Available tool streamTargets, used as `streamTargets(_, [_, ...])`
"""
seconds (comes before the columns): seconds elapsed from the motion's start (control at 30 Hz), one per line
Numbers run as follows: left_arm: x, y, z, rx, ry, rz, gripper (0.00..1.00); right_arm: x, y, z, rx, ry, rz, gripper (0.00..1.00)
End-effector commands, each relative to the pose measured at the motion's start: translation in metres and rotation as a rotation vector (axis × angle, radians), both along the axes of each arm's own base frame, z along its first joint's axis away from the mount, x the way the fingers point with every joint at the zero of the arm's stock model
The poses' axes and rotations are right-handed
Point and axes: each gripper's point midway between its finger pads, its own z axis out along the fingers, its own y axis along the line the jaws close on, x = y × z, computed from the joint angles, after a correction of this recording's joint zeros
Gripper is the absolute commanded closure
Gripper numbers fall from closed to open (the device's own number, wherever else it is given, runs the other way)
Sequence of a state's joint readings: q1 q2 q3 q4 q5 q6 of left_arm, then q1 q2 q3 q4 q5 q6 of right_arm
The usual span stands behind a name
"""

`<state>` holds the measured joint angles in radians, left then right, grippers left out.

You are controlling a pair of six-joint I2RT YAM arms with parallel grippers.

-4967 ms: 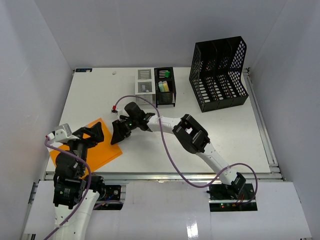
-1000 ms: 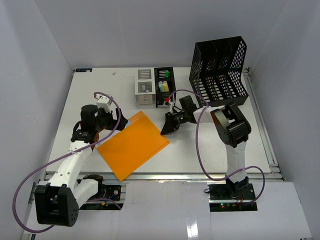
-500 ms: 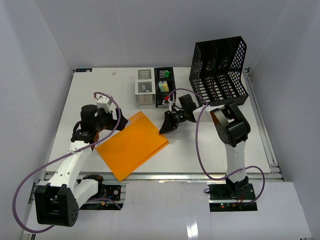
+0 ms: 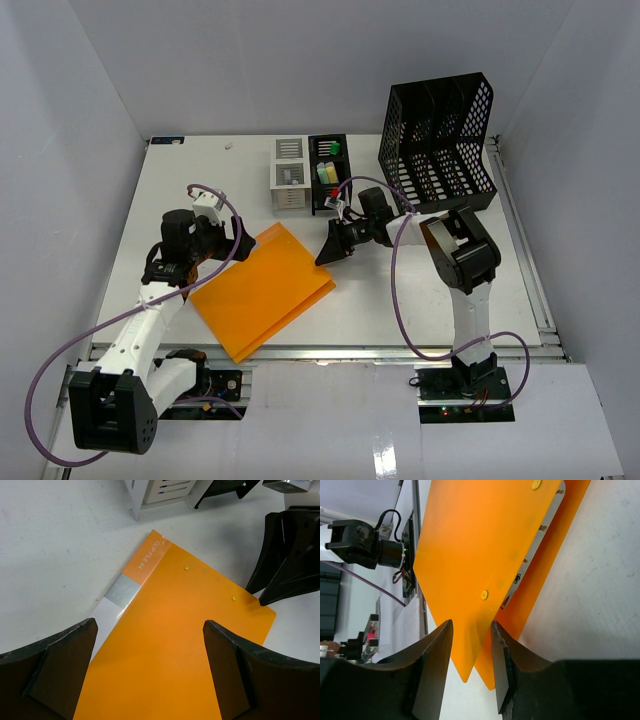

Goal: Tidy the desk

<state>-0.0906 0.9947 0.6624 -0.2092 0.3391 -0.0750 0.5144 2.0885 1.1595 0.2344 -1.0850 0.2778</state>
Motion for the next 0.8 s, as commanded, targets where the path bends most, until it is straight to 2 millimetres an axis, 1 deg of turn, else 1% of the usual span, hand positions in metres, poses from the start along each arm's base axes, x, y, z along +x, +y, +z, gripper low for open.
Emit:
streamTargets(0.0, [-0.001,0.002,0.006,0.004,-0.029,0.003,0.02,-0.005,0.0,-0.003,0.02,0.044,0.017,0.56])
streamTargets(0.13, [-0.001,0.002,0.007,0.004,-0.029,0.002,0.02,-0.005,-0.001,-0.01,-0.002,0.068,0.007,0.56])
streamTargets(0.23, [-0.001,0.002,0.007,0.004,-0.029,0.002,0.02,-0.006,-0.001,-0.013,-0.01,0.085,0.002,0.52])
streamTargets(0.5, [-0.001,0.002,0.006,0.004,-0.029,0.002,0.02,-0.014,0.006,-0.01,-0.013,0.106,0.016,0.47])
streamTargets(0.77, [-0.001,0.002,0.006,0.005,-0.028,0.003,0.02,-0.024,0.012,-0.011,-0.003,0.139,0.045,0.47])
